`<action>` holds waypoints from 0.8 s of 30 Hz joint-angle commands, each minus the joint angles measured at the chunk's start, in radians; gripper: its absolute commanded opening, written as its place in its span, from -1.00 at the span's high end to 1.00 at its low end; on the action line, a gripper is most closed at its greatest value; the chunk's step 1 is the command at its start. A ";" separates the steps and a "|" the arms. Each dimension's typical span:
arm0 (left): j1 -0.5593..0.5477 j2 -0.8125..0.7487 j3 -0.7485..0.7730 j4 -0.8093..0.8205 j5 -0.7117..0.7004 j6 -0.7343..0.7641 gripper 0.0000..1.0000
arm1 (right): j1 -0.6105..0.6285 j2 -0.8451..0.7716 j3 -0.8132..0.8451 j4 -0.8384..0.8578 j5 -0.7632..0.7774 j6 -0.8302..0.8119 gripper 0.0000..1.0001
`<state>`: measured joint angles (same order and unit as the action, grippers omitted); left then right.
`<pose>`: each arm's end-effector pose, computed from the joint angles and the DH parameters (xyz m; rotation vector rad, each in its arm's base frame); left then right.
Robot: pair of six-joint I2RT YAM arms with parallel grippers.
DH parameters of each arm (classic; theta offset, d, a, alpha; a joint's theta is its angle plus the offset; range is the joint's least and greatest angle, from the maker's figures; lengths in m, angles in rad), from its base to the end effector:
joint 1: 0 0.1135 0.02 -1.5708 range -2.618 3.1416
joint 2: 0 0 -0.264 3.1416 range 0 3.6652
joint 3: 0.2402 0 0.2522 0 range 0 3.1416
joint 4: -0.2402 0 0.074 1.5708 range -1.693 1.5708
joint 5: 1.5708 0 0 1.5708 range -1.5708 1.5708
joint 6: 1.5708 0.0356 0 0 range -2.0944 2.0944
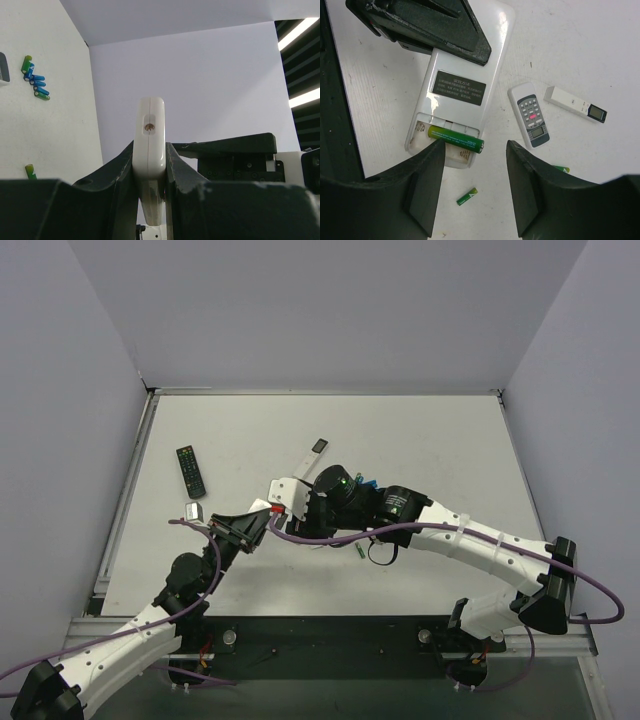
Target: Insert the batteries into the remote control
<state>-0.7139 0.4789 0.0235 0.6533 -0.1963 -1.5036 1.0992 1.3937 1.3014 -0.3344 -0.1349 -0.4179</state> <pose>0.1095 -0.0857 0.2027 -0.7912 1.3999 -1.6741 0.1422 0.2894 0.3653 -1.4658 1.4179 0.5680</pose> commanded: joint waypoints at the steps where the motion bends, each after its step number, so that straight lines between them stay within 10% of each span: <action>1: -0.004 -0.010 -0.129 0.058 0.011 0.002 1.00 | 0.002 0.011 0.035 -0.026 0.027 0.010 0.06; 24: -0.004 -0.029 -0.128 0.058 0.001 0.003 1.00 | 0.011 0.014 0.021 -0.026 -0.038 0.062 0.54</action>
<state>-0.7136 0.4625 0.0235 0.6323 -0.2070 -1.4948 1.1011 1.3991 1.3018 -0.3473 -0.1493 -0.3653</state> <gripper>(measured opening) 0.303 0.247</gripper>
